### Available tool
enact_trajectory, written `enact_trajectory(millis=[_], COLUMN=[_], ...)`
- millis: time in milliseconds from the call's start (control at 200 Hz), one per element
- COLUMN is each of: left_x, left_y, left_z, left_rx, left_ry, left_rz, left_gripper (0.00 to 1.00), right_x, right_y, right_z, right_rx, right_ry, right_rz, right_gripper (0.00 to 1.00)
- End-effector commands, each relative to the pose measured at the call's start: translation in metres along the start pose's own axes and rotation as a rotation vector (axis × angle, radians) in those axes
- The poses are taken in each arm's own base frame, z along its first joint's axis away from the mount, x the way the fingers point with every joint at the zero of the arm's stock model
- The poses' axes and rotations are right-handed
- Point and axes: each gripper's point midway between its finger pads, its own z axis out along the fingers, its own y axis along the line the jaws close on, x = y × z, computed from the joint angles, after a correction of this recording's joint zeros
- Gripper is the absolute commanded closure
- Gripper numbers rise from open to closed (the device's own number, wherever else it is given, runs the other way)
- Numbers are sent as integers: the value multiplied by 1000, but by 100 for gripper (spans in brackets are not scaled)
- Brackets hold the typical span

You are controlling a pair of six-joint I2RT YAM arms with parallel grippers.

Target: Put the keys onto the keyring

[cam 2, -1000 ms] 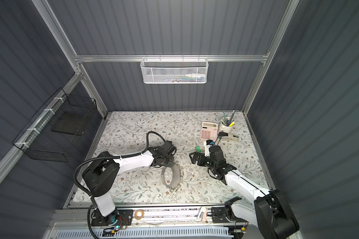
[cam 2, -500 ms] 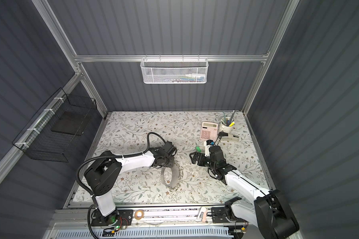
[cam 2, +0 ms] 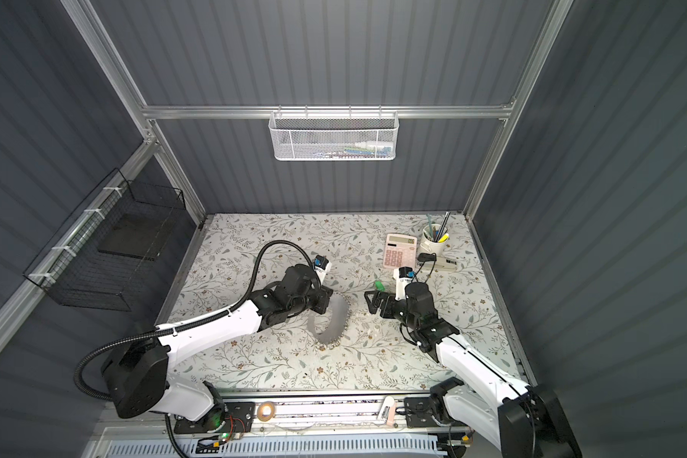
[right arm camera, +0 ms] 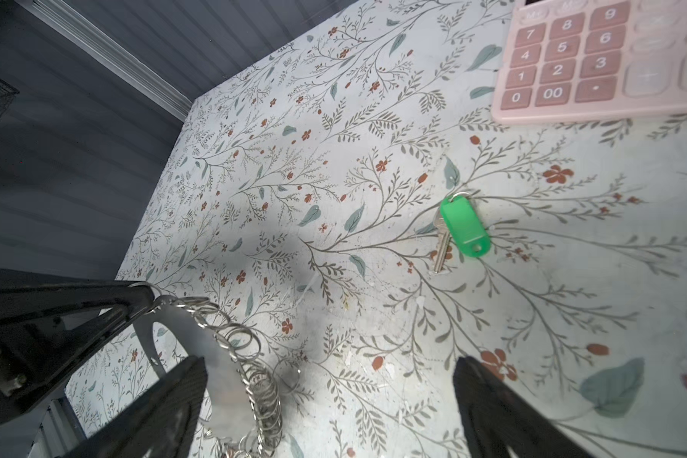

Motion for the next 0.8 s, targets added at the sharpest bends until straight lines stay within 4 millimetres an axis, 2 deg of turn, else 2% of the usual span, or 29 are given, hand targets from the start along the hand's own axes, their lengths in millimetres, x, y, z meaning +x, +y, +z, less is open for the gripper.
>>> enact_trajectory(millis=[0,125,305,500,620,795], left_x=[-20,-39,-54,-65,-54,-8], left_y=[-19,-23,-47,-66,-69,-61], left_z=[-14,-24,-32,-36,-28,-13], left_rx=[92,106,224,328,371,371], left_ry=[-123,-216,-265,-298,-279,-130], left_rz=[130,179,213,186,149,99], left_gripper=[100,100,100,100,100,100], right_x=[-20,-39,-65,-79,-74,-57], right_y=[16,23,33,28,25,23], right_z=[-8,-17,-25,-24,-19,-15], right_rx=[-31,-21,-34,-25,-37,-64], right_ry=[-44,-83,-134,-171,-150,-109], right_rz=[-20,-30,-25,-10,-4,15], right_gripper=[1,1,1,1,1,1])
